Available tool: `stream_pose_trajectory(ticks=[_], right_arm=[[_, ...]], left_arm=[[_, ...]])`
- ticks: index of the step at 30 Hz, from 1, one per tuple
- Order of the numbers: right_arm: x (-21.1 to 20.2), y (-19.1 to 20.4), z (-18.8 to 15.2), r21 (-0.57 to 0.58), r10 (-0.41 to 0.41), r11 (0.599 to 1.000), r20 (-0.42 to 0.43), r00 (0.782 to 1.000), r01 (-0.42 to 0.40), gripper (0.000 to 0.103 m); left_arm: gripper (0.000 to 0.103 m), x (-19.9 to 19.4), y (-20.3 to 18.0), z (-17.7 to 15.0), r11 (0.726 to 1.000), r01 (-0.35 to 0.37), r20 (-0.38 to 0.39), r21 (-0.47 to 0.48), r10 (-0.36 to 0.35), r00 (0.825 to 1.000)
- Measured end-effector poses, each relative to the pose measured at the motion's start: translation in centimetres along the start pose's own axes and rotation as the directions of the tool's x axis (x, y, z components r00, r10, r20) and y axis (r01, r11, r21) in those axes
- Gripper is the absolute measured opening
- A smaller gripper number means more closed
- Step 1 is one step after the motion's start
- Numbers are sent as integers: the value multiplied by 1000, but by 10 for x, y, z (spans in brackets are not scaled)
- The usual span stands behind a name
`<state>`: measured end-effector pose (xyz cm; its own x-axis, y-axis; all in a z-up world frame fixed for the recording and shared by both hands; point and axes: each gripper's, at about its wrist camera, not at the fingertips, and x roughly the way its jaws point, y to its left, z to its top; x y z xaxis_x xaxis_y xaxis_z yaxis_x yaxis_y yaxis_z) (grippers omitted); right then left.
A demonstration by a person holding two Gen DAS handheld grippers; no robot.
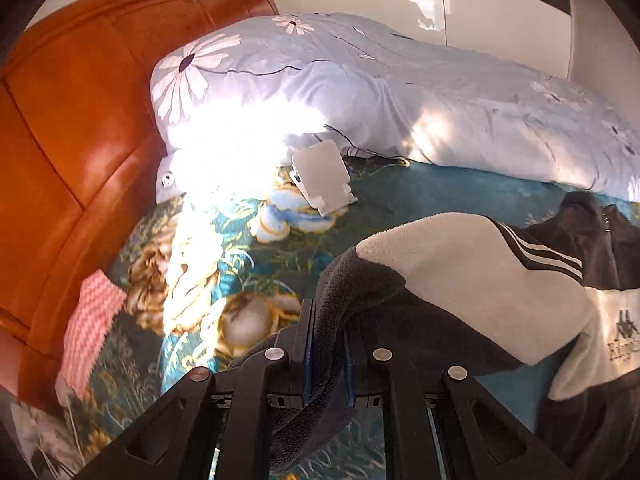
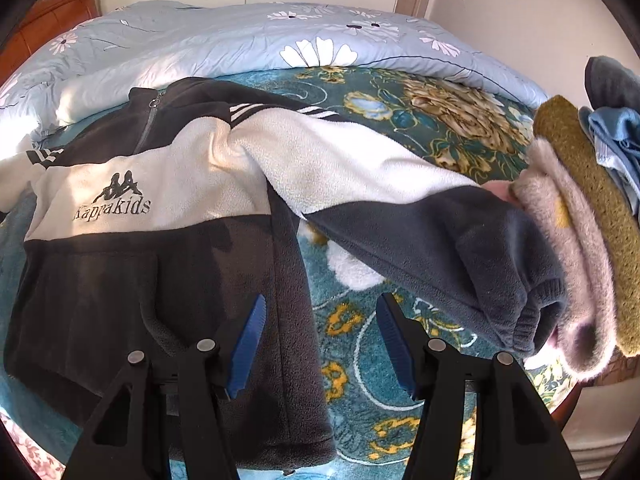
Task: Fold clothes
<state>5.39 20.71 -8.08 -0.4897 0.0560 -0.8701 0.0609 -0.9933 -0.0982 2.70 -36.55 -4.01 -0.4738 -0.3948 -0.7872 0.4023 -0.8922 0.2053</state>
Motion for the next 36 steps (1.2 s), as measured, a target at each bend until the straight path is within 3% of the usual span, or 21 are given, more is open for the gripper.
stream_pose_trajectory(ticks=[3,5,7,9,11,13,14,15,18,19,21,24,26,28,31,34,36], right_arm=[[3,-4,-6,21,4,1000,-19,1000,-4,59],[4,-7,-10,34,11,999,-31,999,-9,59],[6,-11,-13,45,21,999,-40,999,-19,59],[7,-14,-16,56,31,998,-49,998,-28,59],[9,-18,-19,67,41,997,-59,997,-37,59],[10,-22,-20,101,89,991,-60,994,-82,59],[11,-24,-21,119,113,987,-60,992,-105,59],[12,-26,-22,141,143,981,-58,988,-134,59],[16,-31,-26,193,210,961,-57,976,-196,59],[19,-33,-28,199,211,961,-67,975,-194,59],[23,-32,-34,197,215,961,-90,972,-194,59],[27,-31,-43,186,228,961,-120,966,-203,59],[24,-28,-48,172,232,962,-122,965,-210,59],[20,-25,-53,165,235,963,-117,965,-214,59],[11,-24,-62,174,258,955,-90,962,-240,59],[8,-24,-66,156,291,949,-85,953,-275,59],[10,-20,-68,136,298,949,-103,949,-283,59]], left_arm=[[13,34,-6,17,998,-44,-45,54,46,998],[13,53,-4,21,999,-24,-98,28,26,995],[13,72,6,17,997,31,-159,-69,-41,986],[14,85,19,9,971,111,-194,-211,-153,969],[16,86,33,1,905,231,-177,-357,-309,935],[25,77,43,-7,842,319,-127,-435,-408,904],[27,70,45,-12,825,335,-113,-456,-427,897],[31,62,45,-16,817,346,-102,-461,-437,894],[58,32,42,-33,797,390,-54,-462,-464,884],[63,20,37,-43,785,414,-32,-461,-481,876],[64,2,26,-59,766,469,-7,-439,-525,851],[65,-20,4,-84,792,455,-15,-408,-504,863],[67,-23,-17,-103,744,519,-50,-421,-590,806],[67,-18,-41,-123,720,539,-117,-437,-640,760],[67,-11,-68,-142,719,527,-186,-453,-654,733],[67,-13,-85,-151,689,542,-197,-481,-687,699],[67,-15,-91,-149,684,548,-198,-482,-694,693]])
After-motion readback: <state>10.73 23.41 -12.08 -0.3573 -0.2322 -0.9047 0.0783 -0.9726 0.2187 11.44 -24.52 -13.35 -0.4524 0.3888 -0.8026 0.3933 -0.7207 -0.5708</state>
